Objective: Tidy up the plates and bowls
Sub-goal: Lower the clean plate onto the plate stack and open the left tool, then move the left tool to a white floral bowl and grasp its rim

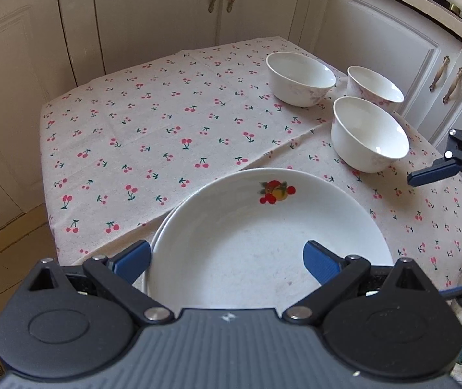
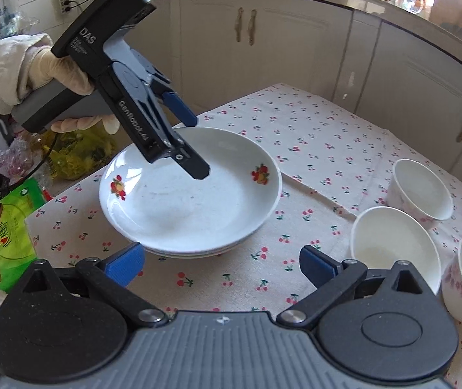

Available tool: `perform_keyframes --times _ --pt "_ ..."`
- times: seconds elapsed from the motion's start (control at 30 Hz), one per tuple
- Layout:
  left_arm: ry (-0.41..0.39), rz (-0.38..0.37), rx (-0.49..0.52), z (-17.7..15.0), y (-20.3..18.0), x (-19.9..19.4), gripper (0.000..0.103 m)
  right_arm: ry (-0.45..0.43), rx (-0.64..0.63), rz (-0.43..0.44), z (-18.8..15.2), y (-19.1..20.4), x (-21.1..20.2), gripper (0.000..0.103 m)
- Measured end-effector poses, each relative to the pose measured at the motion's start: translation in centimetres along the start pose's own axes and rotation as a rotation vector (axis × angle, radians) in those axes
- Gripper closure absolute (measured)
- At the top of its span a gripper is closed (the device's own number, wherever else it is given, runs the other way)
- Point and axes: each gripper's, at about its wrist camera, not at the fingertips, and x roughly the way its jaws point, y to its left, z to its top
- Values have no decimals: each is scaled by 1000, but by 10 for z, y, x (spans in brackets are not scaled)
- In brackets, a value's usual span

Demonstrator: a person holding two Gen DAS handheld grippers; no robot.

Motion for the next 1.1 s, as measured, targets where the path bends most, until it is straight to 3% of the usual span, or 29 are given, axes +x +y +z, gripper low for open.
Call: perform_keyframes --times 0.17,0.3,0.57,0.97,1.1 --pt "-68 -6 2 10 -8 -13 4 -30 63 -132 -15 -8 -12 0" --pt "-126 -41 44 23 -36 -14 3 -63 125 -253 -28 -16 -18 0" --pt "-141 -159 112 62 -92 24 3 -109 241 -380 -45 -50 -14 0" --pt "-70 -207 172 100 -127 85 4 -91 272 -394 -55 -85 15 6" --pt "-46 -218 184 104 -133 95 14 -96 281 -388 -55 -91 16 13"
